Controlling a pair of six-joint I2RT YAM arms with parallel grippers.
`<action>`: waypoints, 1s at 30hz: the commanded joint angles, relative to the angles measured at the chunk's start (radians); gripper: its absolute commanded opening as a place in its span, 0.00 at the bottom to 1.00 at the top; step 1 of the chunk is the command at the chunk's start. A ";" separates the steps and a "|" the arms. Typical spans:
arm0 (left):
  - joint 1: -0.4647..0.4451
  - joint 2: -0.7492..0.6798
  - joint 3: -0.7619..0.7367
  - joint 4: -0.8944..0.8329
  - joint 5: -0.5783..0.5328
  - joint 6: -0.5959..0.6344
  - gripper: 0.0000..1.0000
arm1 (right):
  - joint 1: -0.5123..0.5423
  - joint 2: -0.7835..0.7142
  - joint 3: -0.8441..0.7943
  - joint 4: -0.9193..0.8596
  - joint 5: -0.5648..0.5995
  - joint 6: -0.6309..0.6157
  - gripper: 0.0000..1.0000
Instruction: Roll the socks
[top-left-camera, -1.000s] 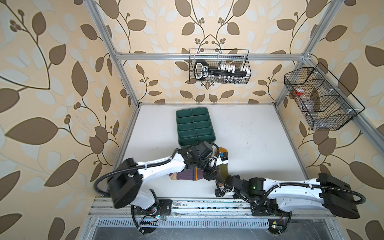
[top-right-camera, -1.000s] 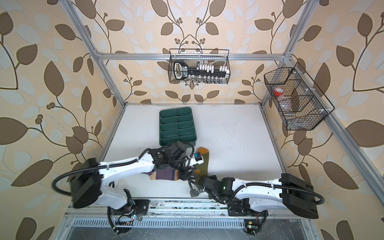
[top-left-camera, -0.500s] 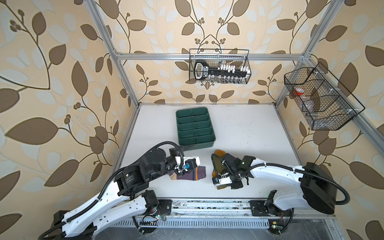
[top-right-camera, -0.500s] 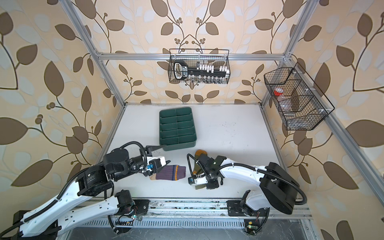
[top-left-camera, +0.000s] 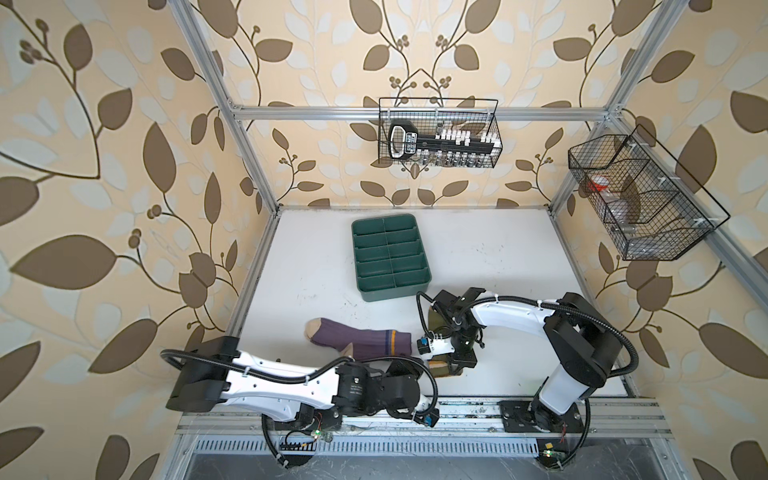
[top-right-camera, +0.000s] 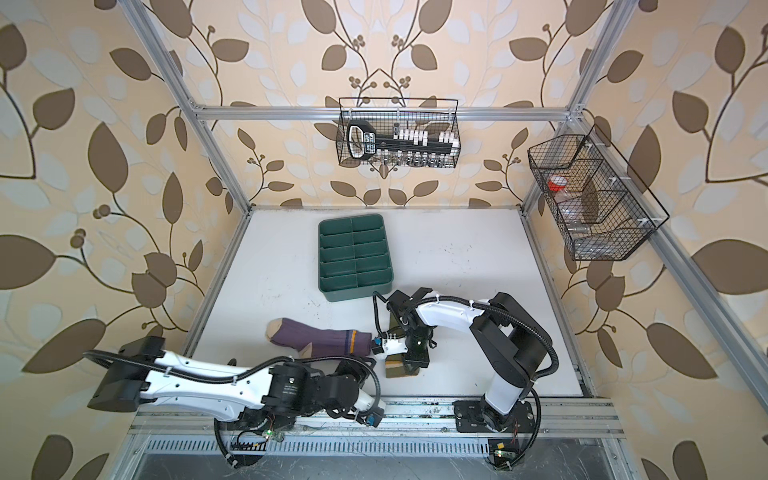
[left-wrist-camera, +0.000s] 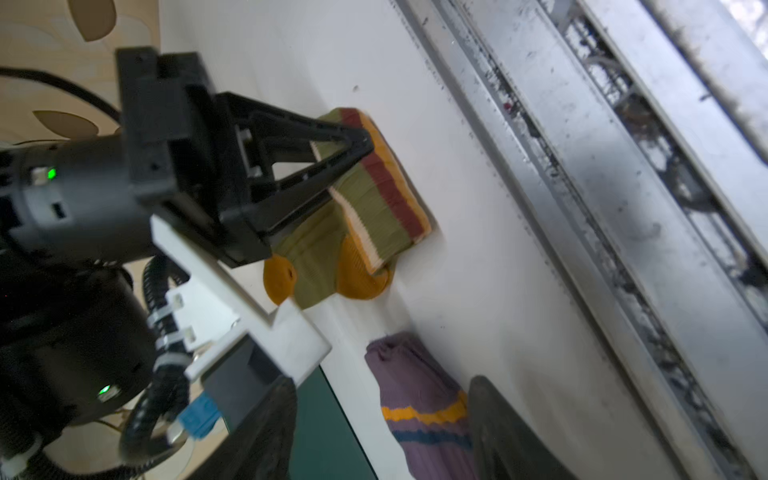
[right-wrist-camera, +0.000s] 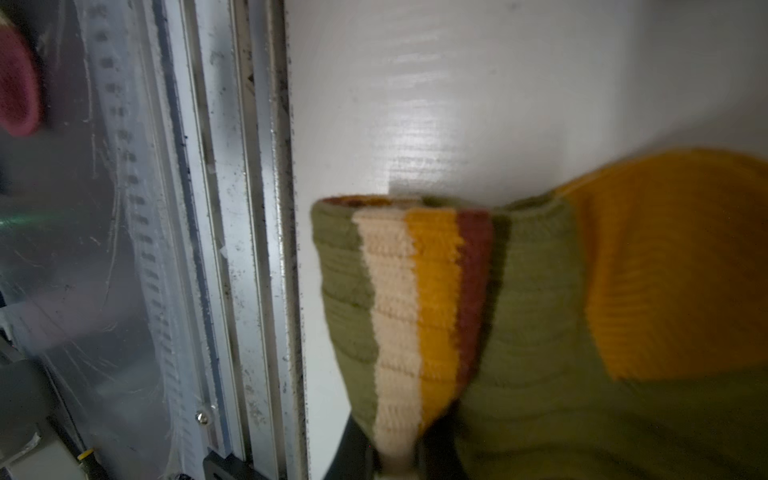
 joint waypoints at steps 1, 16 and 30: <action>-0.019 0.125 0.025 0.188 -0.081 -0.100 0.67 | -0.001 0.047 -0.003 -0.024 -0.022 -0.008 0.00; -0.013 0.417 0.129 0.294 -0.146 -0.383 0.65 | -0.004 0.058 -0.002 0.006 -0.021 0.016 0.00; 0.015 0.582 0.160 0.343 -0.183 -0.493 0.18 | 0.002 0.023 -0.020 0.025 -0.013 0.031 0.00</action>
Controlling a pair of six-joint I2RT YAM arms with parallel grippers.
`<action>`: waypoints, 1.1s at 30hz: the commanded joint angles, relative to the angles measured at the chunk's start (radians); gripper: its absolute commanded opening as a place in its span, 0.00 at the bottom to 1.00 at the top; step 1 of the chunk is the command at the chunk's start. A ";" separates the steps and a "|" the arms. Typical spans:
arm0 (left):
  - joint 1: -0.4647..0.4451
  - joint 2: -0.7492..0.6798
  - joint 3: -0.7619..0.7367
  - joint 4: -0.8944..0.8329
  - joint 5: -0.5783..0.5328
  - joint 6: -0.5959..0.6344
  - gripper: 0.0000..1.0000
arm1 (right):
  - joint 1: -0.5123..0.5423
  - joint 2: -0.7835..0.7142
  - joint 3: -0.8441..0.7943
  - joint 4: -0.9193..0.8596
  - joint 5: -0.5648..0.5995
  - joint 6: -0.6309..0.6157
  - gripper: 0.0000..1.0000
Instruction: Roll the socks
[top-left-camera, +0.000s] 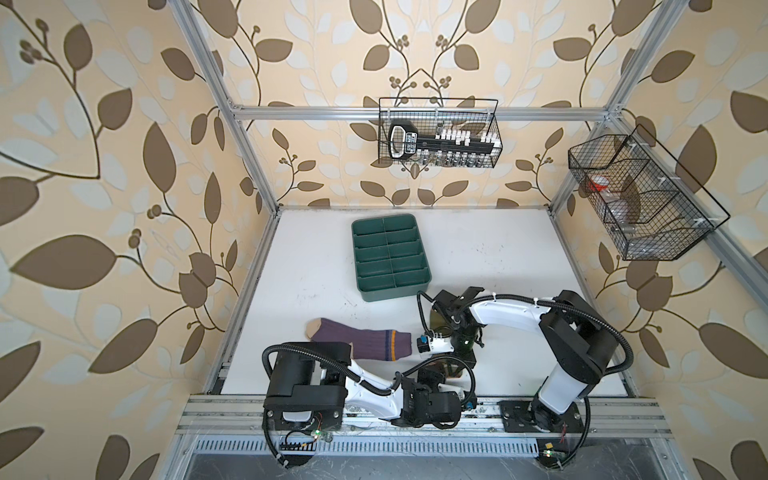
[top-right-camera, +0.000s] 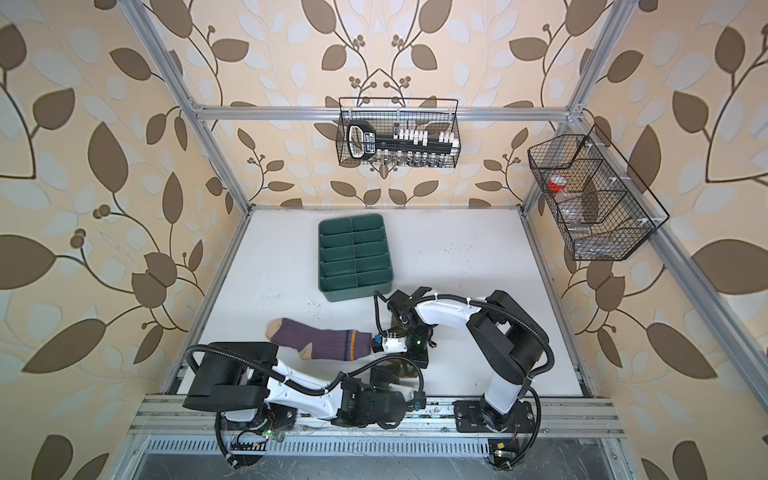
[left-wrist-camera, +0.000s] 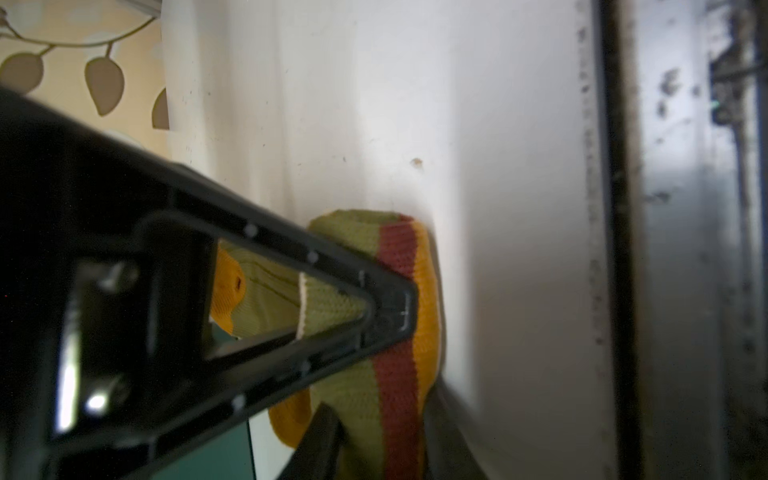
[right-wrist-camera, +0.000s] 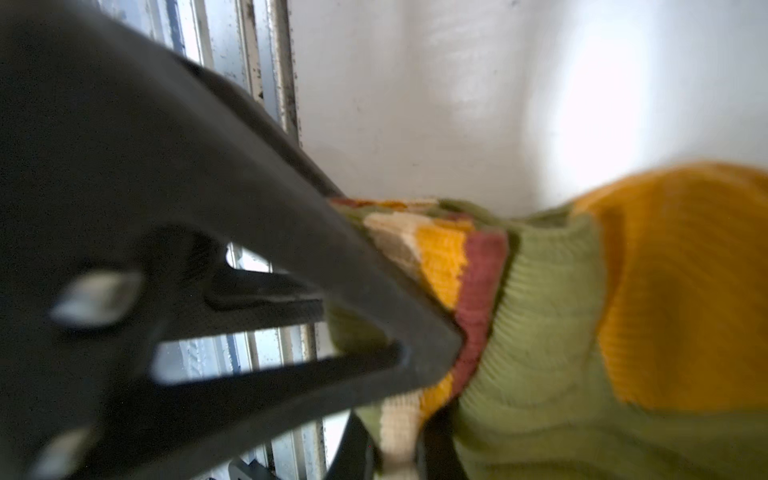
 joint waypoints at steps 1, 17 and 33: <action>0.024 0.043 0.013 -0.010 0.039 -0.052 0.13 | 0.008 -0.002 -0.027 0.036 0.023 -0.008 0.00; 0.143 -0.110 -0.013 -0.173 0.463 -0.118 0.00 | -0.006 -0.354 -0.183 0.207 0.313 -0.001 0.77; 0.386 -0.040 0.174 -0.462 0.951 -0.127 0.00 | -0.323 -1.075 -0.288 0.601 0.799 0.116 1.00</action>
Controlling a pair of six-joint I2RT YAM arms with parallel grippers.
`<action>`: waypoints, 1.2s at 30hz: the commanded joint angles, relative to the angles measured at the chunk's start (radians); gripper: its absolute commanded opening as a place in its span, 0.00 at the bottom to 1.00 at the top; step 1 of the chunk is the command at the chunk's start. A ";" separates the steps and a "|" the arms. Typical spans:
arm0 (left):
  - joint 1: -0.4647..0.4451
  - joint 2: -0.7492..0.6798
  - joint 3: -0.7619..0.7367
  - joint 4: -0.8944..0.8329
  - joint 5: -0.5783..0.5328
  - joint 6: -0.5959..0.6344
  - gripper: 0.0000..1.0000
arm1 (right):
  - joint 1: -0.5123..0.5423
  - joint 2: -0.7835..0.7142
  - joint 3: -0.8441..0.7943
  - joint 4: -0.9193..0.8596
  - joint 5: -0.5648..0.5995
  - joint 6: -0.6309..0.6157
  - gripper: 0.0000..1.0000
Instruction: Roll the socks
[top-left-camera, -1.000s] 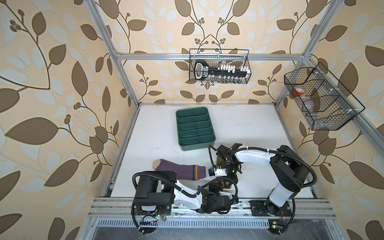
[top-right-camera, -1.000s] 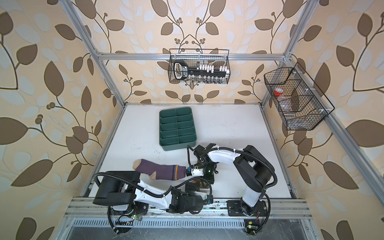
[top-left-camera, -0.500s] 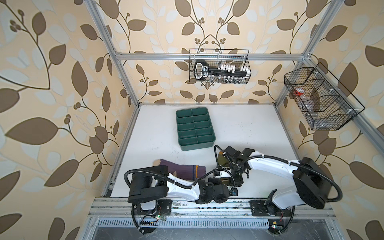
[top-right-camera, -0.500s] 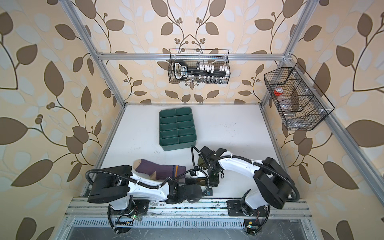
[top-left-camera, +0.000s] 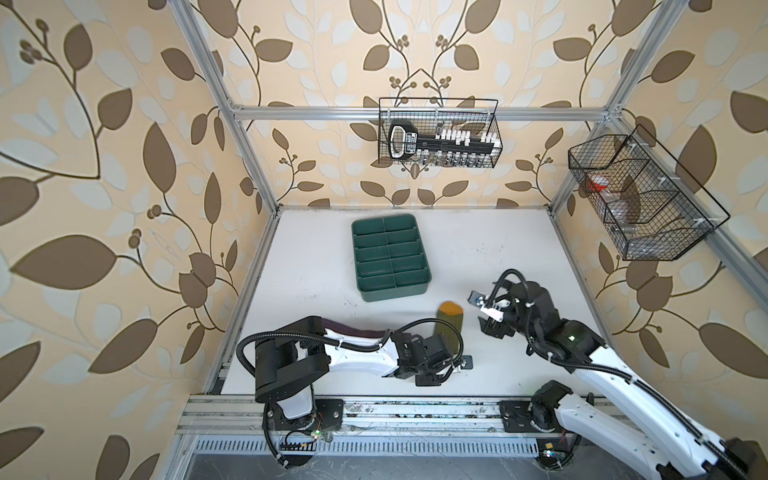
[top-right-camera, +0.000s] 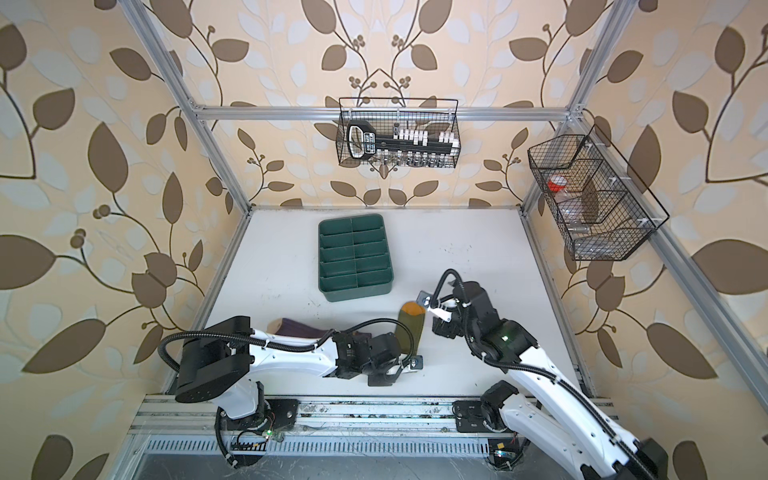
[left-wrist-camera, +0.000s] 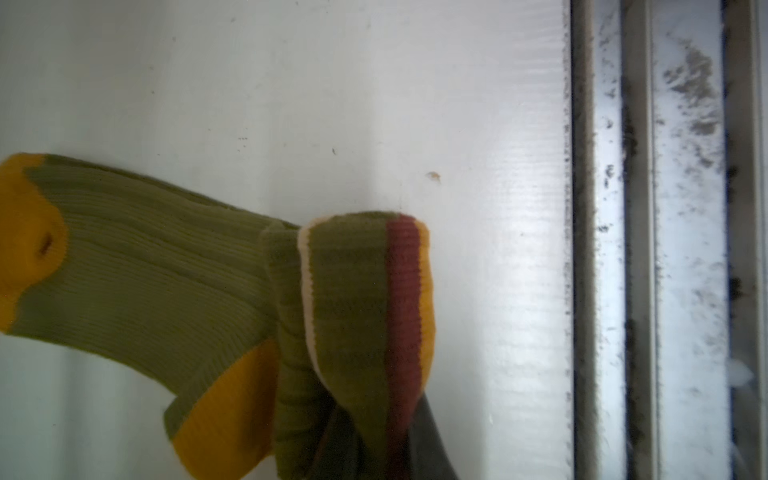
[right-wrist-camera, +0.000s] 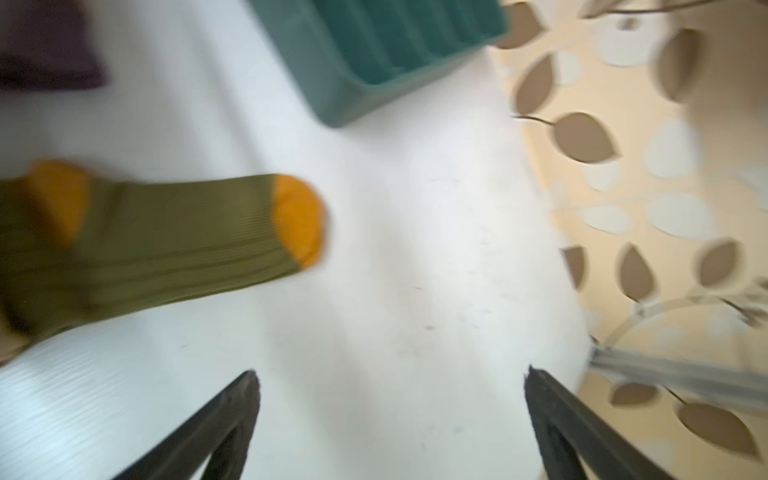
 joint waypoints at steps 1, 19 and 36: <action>0.061 0.075 0.060 -0.198 0.268 -0.024 0.00 | -0.068 -0.113 -0.011 0.174 0.156 0.126 1.00; 0.225 0.318 0.206 -0.303 0.560 -0.142 0.00 | 0.177 -0.391 0.018 -0.283 0.010 -0.032 0.99; 0.236 0.360 0.193 -0.280 0.565 -0.168 0.00 | 1.180 0.095 -0.253 -0.124 0.521 0.302 0.92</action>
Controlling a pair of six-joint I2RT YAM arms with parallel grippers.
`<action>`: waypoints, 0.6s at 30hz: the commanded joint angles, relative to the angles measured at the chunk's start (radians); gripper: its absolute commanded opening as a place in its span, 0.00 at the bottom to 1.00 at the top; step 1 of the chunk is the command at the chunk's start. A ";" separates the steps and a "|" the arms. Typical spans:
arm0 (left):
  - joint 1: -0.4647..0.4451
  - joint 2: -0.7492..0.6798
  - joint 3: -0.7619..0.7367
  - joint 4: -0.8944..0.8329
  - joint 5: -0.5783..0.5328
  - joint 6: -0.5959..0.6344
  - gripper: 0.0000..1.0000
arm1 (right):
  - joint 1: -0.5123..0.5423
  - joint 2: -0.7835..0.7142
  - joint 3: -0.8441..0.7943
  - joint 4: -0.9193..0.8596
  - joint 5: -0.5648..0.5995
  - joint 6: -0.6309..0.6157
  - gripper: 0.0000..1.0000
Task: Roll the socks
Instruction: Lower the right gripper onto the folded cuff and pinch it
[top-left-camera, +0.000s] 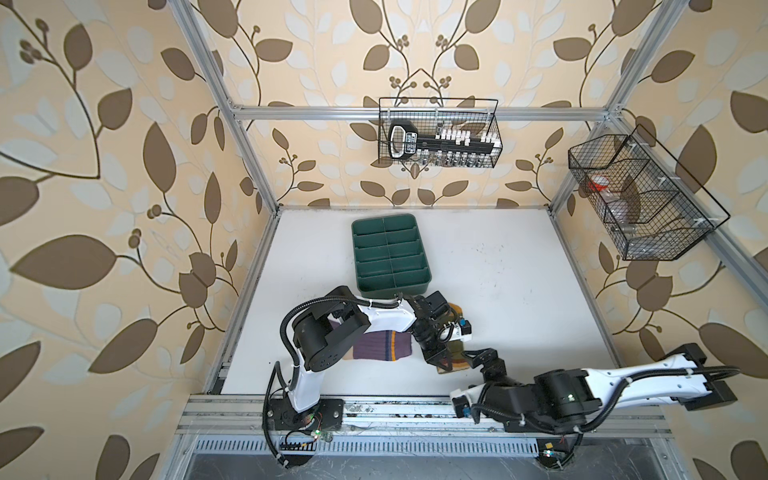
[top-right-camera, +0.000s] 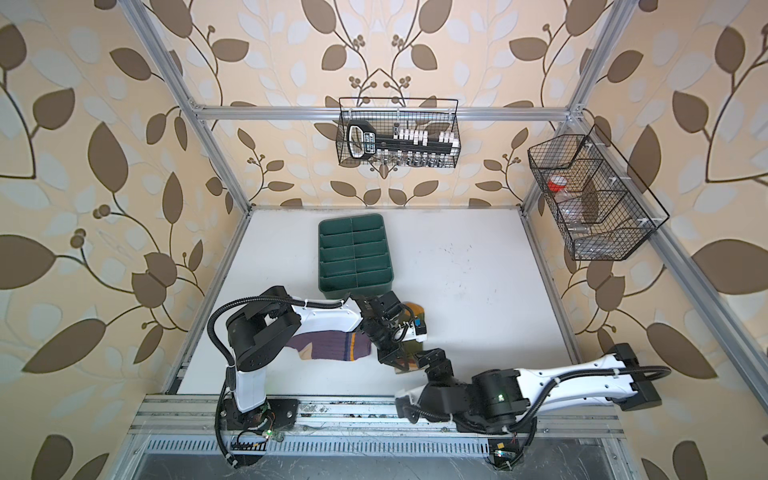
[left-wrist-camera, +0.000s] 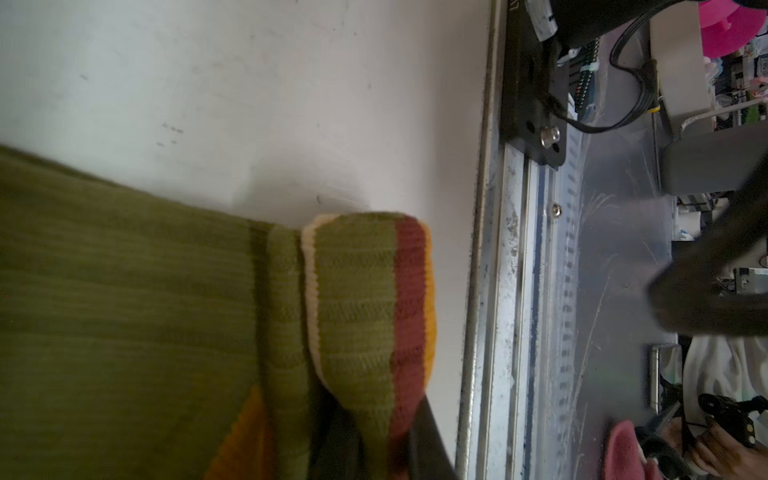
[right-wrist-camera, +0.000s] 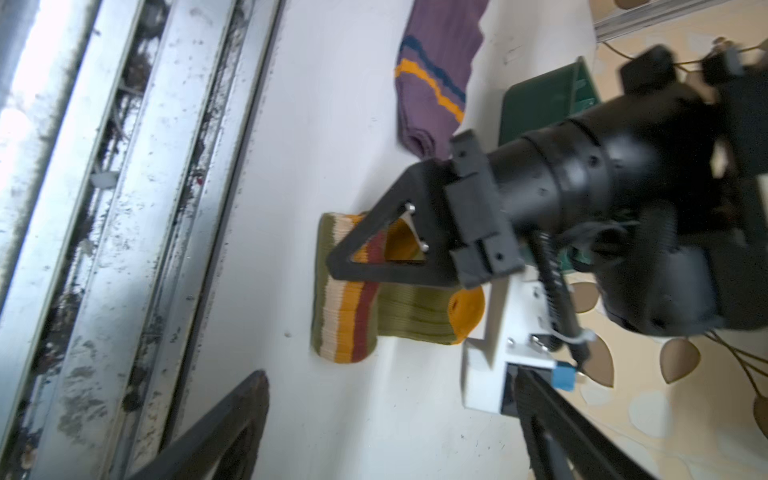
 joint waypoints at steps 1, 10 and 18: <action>-0.009 0.085 -0.060 -0.088 -0.119 -0.009 0.00 | 0.000 0.103 -0.061 0.145 0.056 0.064 0.92; -0.009 0.079 -0.063 -0.099 -0.128 0.000 0.00 | -0.221 0.195 -0.108 0.290 -0.044 -0.088 0.88; -0.009 0.077 -0.069 -0.101 -0.126 0.002 0.00 | -0.284 0.272 -0.145 0.396 -0.109 -0.141 0.85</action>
